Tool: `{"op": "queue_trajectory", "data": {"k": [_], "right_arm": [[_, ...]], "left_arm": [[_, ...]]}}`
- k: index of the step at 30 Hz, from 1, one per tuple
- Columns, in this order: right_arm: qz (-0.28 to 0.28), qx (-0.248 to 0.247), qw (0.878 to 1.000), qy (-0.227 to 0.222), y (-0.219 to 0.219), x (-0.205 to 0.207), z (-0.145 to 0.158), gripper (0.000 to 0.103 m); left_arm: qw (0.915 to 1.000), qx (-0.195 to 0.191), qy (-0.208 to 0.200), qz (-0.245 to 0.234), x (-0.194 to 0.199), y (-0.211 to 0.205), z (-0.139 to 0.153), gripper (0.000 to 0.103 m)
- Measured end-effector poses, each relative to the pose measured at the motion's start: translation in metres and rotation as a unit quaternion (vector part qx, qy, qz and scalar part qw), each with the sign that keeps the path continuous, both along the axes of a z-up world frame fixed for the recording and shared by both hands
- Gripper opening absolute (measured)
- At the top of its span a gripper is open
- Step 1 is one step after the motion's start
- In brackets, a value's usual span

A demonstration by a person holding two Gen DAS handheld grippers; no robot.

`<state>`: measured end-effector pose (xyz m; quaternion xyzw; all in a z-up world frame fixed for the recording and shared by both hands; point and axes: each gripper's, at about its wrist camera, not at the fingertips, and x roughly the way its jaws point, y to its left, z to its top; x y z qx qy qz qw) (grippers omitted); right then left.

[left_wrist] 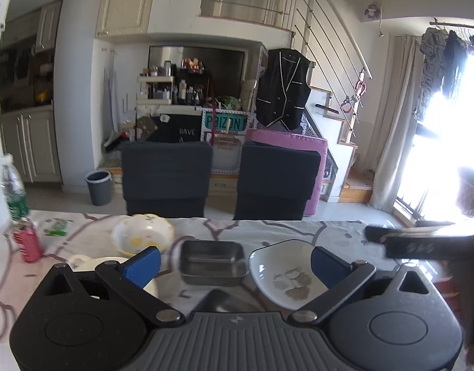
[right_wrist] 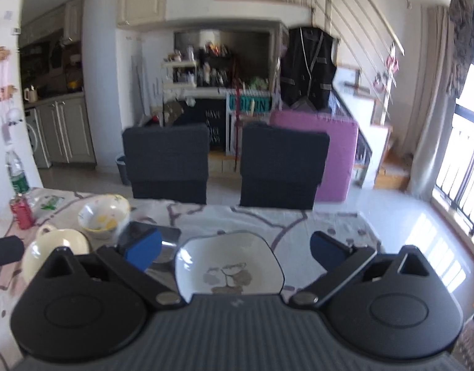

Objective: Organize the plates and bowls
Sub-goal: 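Move both grippers forward to the rim of the white ginkgo-leaf plate, then close the right gripper on the plate rim while the left gripper also clamps it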

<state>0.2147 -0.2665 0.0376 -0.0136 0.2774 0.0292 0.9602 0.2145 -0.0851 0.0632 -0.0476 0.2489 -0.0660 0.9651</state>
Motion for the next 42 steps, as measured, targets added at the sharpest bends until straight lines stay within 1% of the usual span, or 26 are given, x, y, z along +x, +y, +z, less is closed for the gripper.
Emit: {"op": "queue_trajectory", "data": {"k": [3,6,9,10,11,12,13,14,16,18,20,21,23,24,26,28,33,35,38,39,42], "right_arm": [[-0.003,-0.008,1.0,0.025,-0.006,0.028,-0.018,0.103],[0.004,-0.01,0.999,0.038,-0.015,0.054,-0.034,0.103],[0.005,0.015,0.998,0.053,-0.028,0.079,-0.049,0.103],[-0.008,0.024,0.998,0.053,-0.034,0.083,-0.055,0.103],[-0.02,0.033,0.998,0.052,-0.039,0.097,-0.057,0.103],[-0.026,0.045,0.997,0.051,-0.046,0.105,-0.063,0.102],[-0.024,0.057,0.996,0.057,-0.051,0.11,-0.069,0.098],[-0.019,0.065,0.995,0.067,-0.056,0.118,-0.076,0.093],[-0.014,0.069,0.994,0.081,-0.061,0.133,-0.085,0.089],[-0.011,0.077,0.993,0.084,-0.07,0.145,-0.096,0.086],[0.006,0.093,0.991,0.1,-0.077,0.157,-0.107,0.077],[0.011,0.098,0.989,0.108,-0.078,0.161,-0.113,0.075],[0.014,0.104,0.986,0.126,-0.083,0.178,-0.125,0.065],[0.016,0.109,0.985,0.134,-0.085,0.183,-0.131,0.062],[0.015,0.12,0.982,0.148,-0.087,0.192,-0.141,0.052],[0.008,0.127,0.979,0.16,-0.089,0.199,-0.151,0.049],[0.003,0.13,0.978,0.163,-0.094,0.213,-0.166,0.048],[0.004,0.137,0.977,0.165,-0.093,0.218,-0.171,0.037],[0.007,0.149,0.974,0.168,-0.096,0.221,-0.176,0.031],[0.009,0.148,0.974,0.169,-0.096,0.224,-0.177,0.03],[0.008,0.158,0.973,0.168,-0.099,0.229,-0.182,0.027]], "left_arm": [[0.9997,-0.023,0.005,0.006,0.023,-0.011,-0.012,0.101],[0.9983,-0.054,0.016,0.016,0.045,-0.018,-0.028,0.101],[0.9973,-0.064,0.034,0.01,0.068,-0.027,-0.042,0.101],[0.9969,-0.066,0.04,0.013,0.075,-0.03,-0.048,0.101],[0.9962,-0.073,0.046,0.012,0.08,-0.031,-0.054,0.101],[0.9952,-0.082,0.053,0.01,0.087,-0.032,-0.06,0.101],[0.9939,-0.09,0.063,0.01,0.093,-0.032,-0.066,0.101],[0.9919,-0.103,0.075,0.009,0.098,-0.032,-0.072,0.101],[0.9861,-0.134,0.099,-0.002,0.113,-0.033,-0.083,0.1],[0.9828,-0.142,0.118,-0.003,0.124,-0.035,-0.096,0.086],[0.9802,-0.145,0.135,-0.006,0.135,-0.038,-0.109,0.077],[0.9787,-0.147,0.143,-0.007,0.14,-0.039,-0.114,0.074],[0.9756,-0.152,0.158,-0.005,0.148,-0.039,-0.125,0.068],[0.9742,-0.154,0.165,-0.003,0.152,-0.039,-0.129,0.065],[0.9718,-0.156,0.177,0.003,0.161,-0.038,-0.138,0.062],[0.9685,-0.16,0.19,0.009,0.169,-0.037,-0.147,0.061],[0.9612,-0.17,0.217,0.013,0.184,-0.036,-0.166,0.054],[0.9589,-0.173,0.224,0.013,0.189,-0.038,-0.172,0.052],[0.9559,-0.178,0.233,0.013,0.194,-0.038,-0.181,0.048],[0.956,-0.178,0.233,0.013,0.194,-0.038,-0.183,0.043],[0.9595,-0.165,0.229,0.007,0.196,-0.041,-0.184,0.042]]}}
